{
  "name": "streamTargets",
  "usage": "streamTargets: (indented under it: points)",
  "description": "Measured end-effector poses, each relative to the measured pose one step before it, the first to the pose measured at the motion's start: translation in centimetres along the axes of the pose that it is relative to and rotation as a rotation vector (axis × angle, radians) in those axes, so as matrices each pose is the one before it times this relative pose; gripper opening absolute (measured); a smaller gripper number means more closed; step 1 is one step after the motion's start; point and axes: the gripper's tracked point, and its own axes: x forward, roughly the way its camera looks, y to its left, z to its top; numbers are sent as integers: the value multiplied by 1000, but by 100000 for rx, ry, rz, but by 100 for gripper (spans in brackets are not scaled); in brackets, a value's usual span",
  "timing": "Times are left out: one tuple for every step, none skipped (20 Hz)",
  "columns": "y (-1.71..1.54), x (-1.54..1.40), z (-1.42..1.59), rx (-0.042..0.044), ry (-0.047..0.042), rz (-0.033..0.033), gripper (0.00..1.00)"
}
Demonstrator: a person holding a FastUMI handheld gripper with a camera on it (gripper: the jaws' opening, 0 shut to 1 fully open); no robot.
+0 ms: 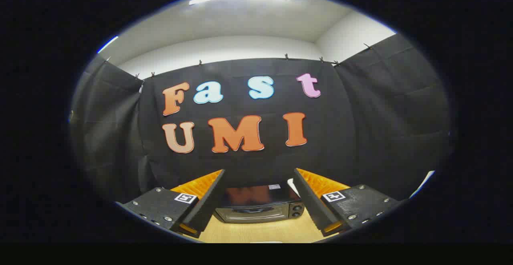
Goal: Open the toaster oven, put the food inside, and close the toaster oven door.
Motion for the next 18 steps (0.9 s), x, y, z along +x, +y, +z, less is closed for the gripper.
streamTargets:
  points:
    - [-265, 54, -75, 730, 449, -627, 98]
    - [-390, 11, 34, 60, -286, -651, 98]
    - [-344, 221, -117, -576, 272, -1191, 98]
    - [-406, -80, -48, -1076, 124, -1200, 98]
    - [-359, -107, 131, -964, -66, -1079, 98]
    - [-235, -190, 137, -563, -162, -587, 98]
    - [-88, -148, 138, -504, -36, -173, 98]
    - [-28, -110, 29, -189, 20, 207, 97]
    - [161, -143, 131, 58, -104, 309, 98]
    - [18, 15, 40, 275, 41, 153, 97]
    - [-126, -152, -81, 177, 164, 99, 97]
    - [41, -76, -23, 63, 325, -14, 98]
    - [202, 43, -44, -327, 374, 133, 97]
    - [-57, -49, -75, -624, 274, -194, 97]
    - [-118, -78, -93, -900, 120, -225, 97]
    - [79, 52, 69, -941, 75, -194, 97]
    - [-3, -59, 26, -682, -72, -71, 97]
    - [53, 84, -5, -406, 133, -59, 97]
